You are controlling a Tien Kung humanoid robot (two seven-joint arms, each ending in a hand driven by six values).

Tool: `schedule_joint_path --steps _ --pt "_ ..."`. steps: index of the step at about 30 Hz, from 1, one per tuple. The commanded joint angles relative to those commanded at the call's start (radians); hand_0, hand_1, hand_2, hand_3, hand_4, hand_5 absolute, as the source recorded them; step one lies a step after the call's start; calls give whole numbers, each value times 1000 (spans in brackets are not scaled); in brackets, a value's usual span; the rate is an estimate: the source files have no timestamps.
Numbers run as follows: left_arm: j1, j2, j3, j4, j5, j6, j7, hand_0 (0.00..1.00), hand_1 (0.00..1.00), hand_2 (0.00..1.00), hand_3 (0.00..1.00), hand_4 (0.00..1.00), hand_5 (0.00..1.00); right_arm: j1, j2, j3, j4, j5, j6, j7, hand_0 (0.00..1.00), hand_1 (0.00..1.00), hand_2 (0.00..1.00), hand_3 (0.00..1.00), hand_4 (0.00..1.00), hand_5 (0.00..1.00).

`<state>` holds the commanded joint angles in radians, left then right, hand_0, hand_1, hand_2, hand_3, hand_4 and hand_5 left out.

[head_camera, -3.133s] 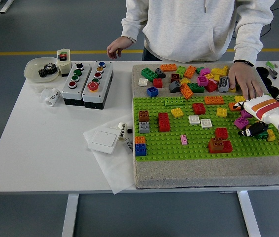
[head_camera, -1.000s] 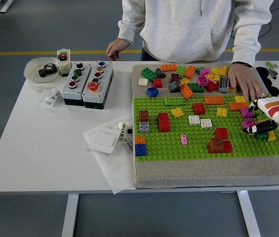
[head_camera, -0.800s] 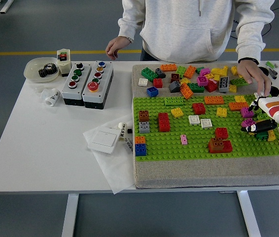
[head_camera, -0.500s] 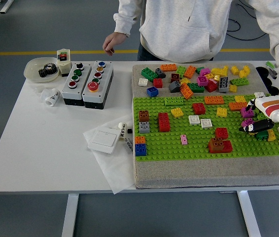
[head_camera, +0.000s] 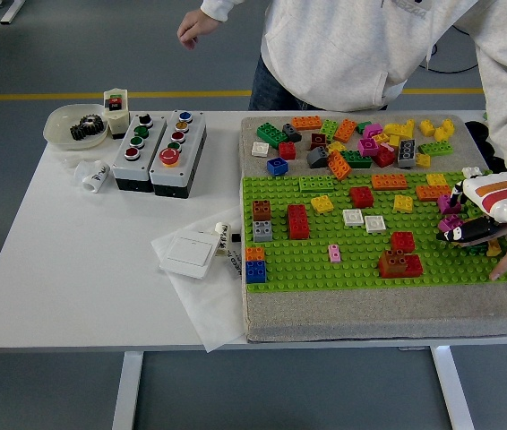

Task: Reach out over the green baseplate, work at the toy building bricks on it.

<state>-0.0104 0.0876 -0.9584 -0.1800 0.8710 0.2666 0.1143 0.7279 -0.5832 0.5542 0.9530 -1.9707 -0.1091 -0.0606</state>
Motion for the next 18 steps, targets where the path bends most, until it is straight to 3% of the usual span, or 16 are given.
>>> schedule_joint_path --steps 11,18 --pt "-3 0 -1 0 2 1 -1 761 793 843 757 793 691 12 7 -10 -19 -8 34 -8 330 478 568 563 998 607" --pt "-2 0 -4 0 7 1 0 761 792 844 755 793 692 8 11 -14 -17 -10 29 -5 330 477 569 560 998 608"
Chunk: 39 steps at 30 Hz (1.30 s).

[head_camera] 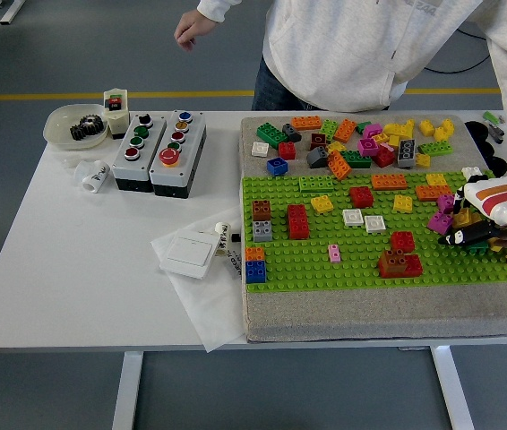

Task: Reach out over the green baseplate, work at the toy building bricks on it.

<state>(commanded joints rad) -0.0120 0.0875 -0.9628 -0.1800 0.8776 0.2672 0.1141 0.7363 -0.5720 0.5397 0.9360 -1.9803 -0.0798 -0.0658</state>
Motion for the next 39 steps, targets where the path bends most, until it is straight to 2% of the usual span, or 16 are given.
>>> schedule_joint_path --steps 28,39 --pt "-2 2 -2 0 13 -3 2 760 792 843 752 792 691 5 41 6 -48 36 -29 -6 320 473 566 554 984 622" --pt "-4 2 1 0 11 -3 2 761 792 843 750 791 688 14 60 -11 -63 26 -39 -5 309 463 557 537 949 637"
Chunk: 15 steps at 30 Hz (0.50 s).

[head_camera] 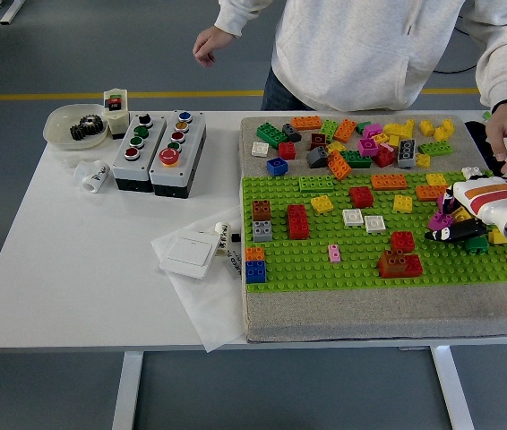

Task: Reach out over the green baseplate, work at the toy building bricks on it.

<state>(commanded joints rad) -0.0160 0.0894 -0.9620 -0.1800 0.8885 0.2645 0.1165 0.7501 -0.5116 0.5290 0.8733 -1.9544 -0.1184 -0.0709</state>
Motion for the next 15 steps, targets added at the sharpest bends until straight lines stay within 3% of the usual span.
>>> schedule_joint_path --steps 2,13,15 --pt "-1 0 1 0 0 0 0 761 792 842 750 791 687 1 2 -3 -4 -3 -3 0 308 454 549 526 894 660" --pt "-3 1 -3 0 5 -1 0 761 792 842 745 791 687 0 5 -6 -18 -18 -27 3 297 452 544 523 870 669" --pt "-3 1 -3 0 6 0 0 761 791 842 747 790 687 0 7 -8 -21 -20 -31 4 285 437 530 518 830 658"
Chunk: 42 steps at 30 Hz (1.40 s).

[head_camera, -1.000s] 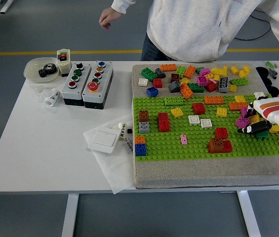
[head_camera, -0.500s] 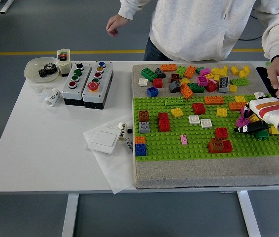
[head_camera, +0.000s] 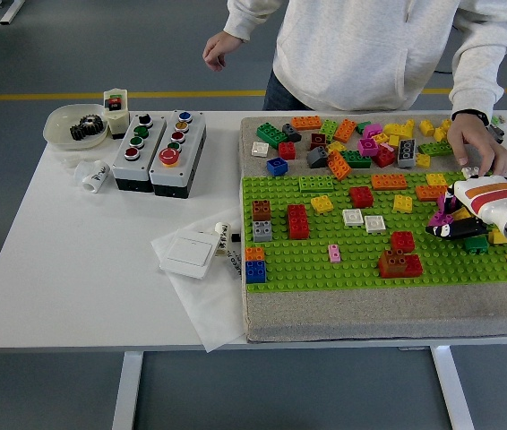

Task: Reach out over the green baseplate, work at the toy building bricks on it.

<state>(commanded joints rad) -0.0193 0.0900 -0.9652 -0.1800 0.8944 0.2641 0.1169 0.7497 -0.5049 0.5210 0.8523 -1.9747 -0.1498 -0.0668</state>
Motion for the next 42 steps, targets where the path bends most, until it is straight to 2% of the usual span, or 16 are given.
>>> schedule_joint_path --steps 10,11,16,17,22,23,28,29,42 --pt "-2 0 2 0 -2 0 -1 761 792 844 747 790 687 0 9 -11 -22 -13 -20 12 279 429 525 513 844 657" --pt "-3 0 2 0 -2 1 -1 761 793 842 745 790 687 0 9 -12 -23 -17 -22 13 266 424 521 508 816 656" --pt "-5 0 3 0 -4 1 -1 761 793 842 745 790 687 0 10 -15 -27 -36 -33 17 266 424 521 508 816 656" --pt "-5 0 3 0 -5 1 -2 761 793 843 746 790 687 0 11 -16 -28 -41 -38 18 245 406 500 492 760 609" --pt "-6 0 5 0 -7 1 -1 761 793 843 746 790 687 0 13 -21 -30 -60 -55 23 245 406 500 492 760 609" --pt "-6 -1 5 0 -7 1 -1 761 794 842 748 791 687 0 13 -21 -31 -63 -58 23 203 382 469 483 715 567" --pt "-6 -1 5 0 -8 1 -1 761 794 842 748 791 687 -2 15 -26 -41 -84 -70 27 203 382 469 483 715 567" --pt "-6 -1 5 0 -8 2 -1 761 794 843 744 791 687 -2 16 -26 -42 -86 -70 27 180 351 443 481 705 479" --pt "-3 -2 -10 0 10 0 2 761 795 843 745 790 687 -9 12 -33 -46 -96 -77 38 174 347 440 477 710 490"
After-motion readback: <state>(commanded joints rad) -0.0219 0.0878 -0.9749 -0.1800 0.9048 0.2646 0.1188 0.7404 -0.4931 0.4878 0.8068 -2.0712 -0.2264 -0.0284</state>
